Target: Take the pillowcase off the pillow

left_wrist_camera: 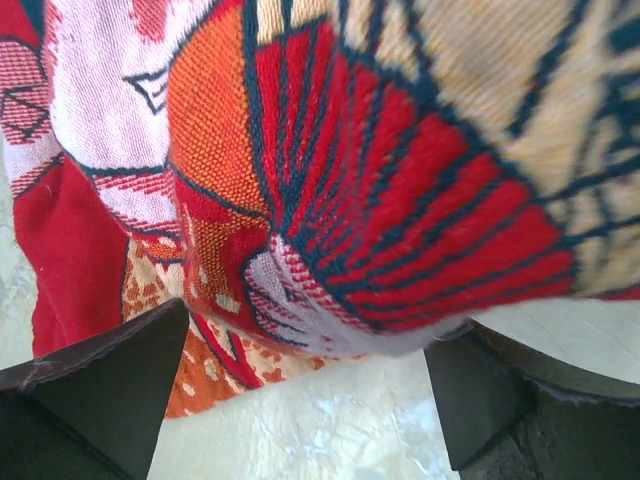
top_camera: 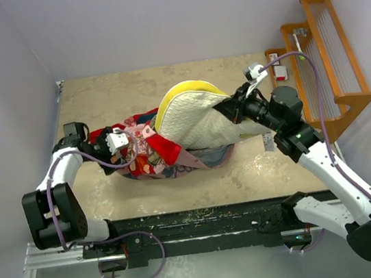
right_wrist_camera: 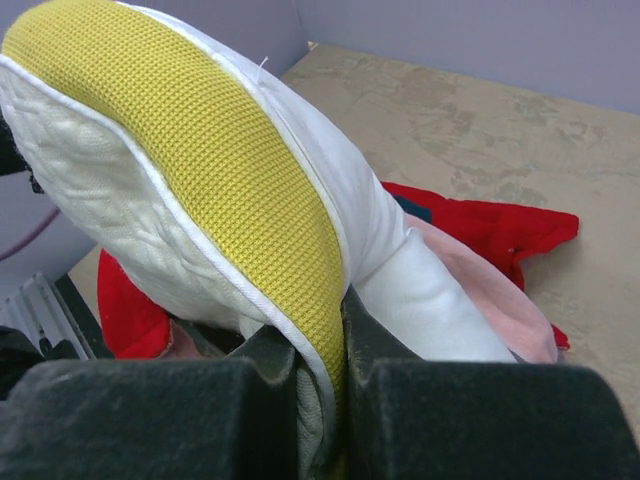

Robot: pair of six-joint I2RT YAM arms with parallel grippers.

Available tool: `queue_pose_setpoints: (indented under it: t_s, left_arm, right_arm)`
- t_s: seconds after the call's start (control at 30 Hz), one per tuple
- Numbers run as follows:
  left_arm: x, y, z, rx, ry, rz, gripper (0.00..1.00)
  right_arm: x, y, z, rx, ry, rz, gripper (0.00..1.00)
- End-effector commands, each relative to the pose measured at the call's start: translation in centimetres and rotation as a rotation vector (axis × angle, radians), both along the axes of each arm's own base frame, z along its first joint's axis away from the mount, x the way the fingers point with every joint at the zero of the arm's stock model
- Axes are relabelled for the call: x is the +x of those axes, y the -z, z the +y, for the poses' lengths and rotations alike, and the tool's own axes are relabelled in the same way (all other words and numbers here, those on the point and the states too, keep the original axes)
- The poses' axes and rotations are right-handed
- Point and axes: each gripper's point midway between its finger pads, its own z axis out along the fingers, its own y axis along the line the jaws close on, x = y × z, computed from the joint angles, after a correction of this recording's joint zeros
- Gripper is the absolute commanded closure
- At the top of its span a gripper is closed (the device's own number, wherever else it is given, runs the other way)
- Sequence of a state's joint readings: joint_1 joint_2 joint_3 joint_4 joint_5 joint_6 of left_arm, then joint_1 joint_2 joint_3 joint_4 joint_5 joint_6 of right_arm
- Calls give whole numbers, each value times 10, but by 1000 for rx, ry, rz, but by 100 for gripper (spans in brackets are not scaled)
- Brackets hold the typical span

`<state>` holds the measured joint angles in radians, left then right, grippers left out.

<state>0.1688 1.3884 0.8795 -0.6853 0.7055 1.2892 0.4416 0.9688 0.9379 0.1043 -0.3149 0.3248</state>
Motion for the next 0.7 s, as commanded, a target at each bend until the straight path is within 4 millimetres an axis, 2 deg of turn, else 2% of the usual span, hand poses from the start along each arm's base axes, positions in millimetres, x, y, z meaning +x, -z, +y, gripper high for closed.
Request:
queue_pose_setpoints:
  t_s: [0.0,0.1,0.17,0.2,0.23,0.33,0.47,0.57,0.67]
  left_arm:
    - [43,1,-1,-24,-15,-138,1]
    - [49,12,-6,-56,-10,-69,10]
    - [50,18,-10,-81,-17,-26,26]
    - [51,21,-11,-91,-24,-12,36]
    - [53,21,-11,-98,-35,-7,55]
    - [62,18,-1,-89,-99,-9,98]
    - [80,12,36,-48,-247,-35,100]
    - [95,7,82,29,-398,-94,100]
    - [102,1,132,128,-551,-159,100]
  right_arm:
    - [0,-82,-7,146,-39,-176,100]
    - [7,-83,-12,148,-36,-160,100]
    - [12,-80,-15,157,-32,-145,100]
    - [14,-79,-17,162,-27,-141,100]
    - [16,-79,-19,171,-23,-138,100]
    - [21,-86,-28,200,6,-142,100]
    - [22,-116,-45,246,63,-187,100]
    - [21,-153,-65,295,129,-235,100]
    - [10,-196,-83,362,170,-303,100]
